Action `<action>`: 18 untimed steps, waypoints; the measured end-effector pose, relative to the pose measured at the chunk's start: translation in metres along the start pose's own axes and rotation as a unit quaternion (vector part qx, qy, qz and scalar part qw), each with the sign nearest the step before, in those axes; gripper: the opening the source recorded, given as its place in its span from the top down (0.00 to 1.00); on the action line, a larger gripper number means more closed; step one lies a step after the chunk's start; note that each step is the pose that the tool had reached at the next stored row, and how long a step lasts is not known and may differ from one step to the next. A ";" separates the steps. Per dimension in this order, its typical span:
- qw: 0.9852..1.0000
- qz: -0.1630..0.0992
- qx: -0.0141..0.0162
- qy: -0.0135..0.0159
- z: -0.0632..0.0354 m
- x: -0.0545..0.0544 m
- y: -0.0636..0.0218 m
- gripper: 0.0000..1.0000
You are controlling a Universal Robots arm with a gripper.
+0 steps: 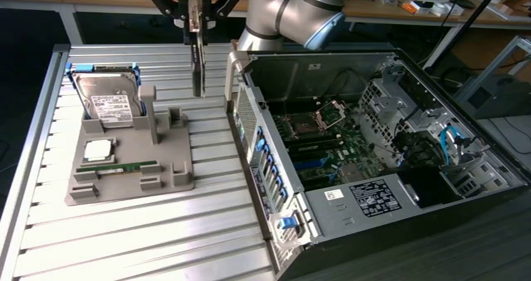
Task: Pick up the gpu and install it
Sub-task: 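Pick up the gpu and move the gpu toward the slot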
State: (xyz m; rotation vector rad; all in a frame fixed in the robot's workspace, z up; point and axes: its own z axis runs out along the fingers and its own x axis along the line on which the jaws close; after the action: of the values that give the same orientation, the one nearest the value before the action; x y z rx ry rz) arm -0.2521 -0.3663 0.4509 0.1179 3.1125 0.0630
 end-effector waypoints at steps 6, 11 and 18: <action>1.000 0.000 0.000 0.000 0.0001 -0.005 0.0002 0.73; 1.000 0.000 0.000 0.000 0.0002 -0.009 0.0004 0.73; 1.000 0.000 0.000 0.000 0.0003 -0.013 0.0005 0.73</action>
State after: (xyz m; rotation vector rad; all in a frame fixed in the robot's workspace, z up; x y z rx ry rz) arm -0.2389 -0.3668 0.4510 0.1179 3.1126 0.0629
